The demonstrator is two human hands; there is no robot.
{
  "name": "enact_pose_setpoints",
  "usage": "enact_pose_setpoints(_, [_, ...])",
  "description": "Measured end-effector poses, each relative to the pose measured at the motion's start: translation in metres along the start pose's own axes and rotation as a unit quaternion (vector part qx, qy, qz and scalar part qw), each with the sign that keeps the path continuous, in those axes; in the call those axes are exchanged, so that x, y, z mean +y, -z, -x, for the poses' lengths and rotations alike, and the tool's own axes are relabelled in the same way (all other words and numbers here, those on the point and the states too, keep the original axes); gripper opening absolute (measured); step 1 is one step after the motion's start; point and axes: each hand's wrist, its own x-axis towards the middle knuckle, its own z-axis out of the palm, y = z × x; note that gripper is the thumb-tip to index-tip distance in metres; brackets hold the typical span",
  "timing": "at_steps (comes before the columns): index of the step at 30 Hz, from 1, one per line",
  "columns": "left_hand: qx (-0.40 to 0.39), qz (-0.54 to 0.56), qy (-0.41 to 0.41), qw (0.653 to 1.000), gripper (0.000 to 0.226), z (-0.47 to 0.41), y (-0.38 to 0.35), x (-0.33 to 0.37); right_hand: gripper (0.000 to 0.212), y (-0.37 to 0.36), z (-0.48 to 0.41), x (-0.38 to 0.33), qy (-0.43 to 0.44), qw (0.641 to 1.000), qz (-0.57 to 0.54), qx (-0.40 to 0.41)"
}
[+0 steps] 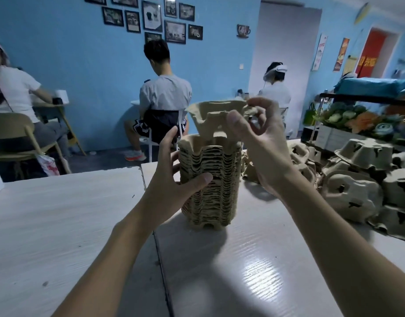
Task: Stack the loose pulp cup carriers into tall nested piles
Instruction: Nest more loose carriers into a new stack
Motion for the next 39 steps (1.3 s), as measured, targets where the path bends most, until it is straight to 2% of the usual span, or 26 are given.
enact_pose_setpoints(5, [0.005,0.009,0.017,1.000,0.118,0.000,0.002,-0.004,0.061,-0.008,0.006,0.009,-0.034,0.999,-0.003,-0.041])
enact_pose_setpoints(10, [-0.005,0.017,0.009,1.000,0.114,0.000,0.004,-0.002,0.063,0.000,0.010,0.018,-0.054,0.996,0.049,-0.058])
enact_pose_setpoints(16, [-0.017,-0.004,-0.003,1.000,0.085,0.001,0.004,-0.004,0.027,0.019,0.033,0.072,-0.125,0.982,0.066,0.127])
enact_pose_setpoints(21, [-0.011,-0.004,-0.004,1.000,0.081,0.002,0.003,-0.003,0.028,0.036,0.043,0.114,-0.210,0.949,0.115,0.203])
enact_pose_setpoints(30, [-0.004,0.000,-0.009,1.000,0.081,0.004,-0.001,0.001,0.044,0.042,0.027,0.134,-0.250,0.930,0.147,0.224])
enact_pose_setpoints(36, [-0.006,-0.005,-0.011,1.000,0.080,0.002,0.000,0.001,0.055,0.039,0.017,0.136,-0.247,0.928,0.146,0.239])
enact_pose_setpoints(39, [-0.006,-0.005,-0.011,1.000,0.079,0.002,0.000,0.000,0.049,0.038,0.019,0.132,-0.204,0.934,0.160,0.244])
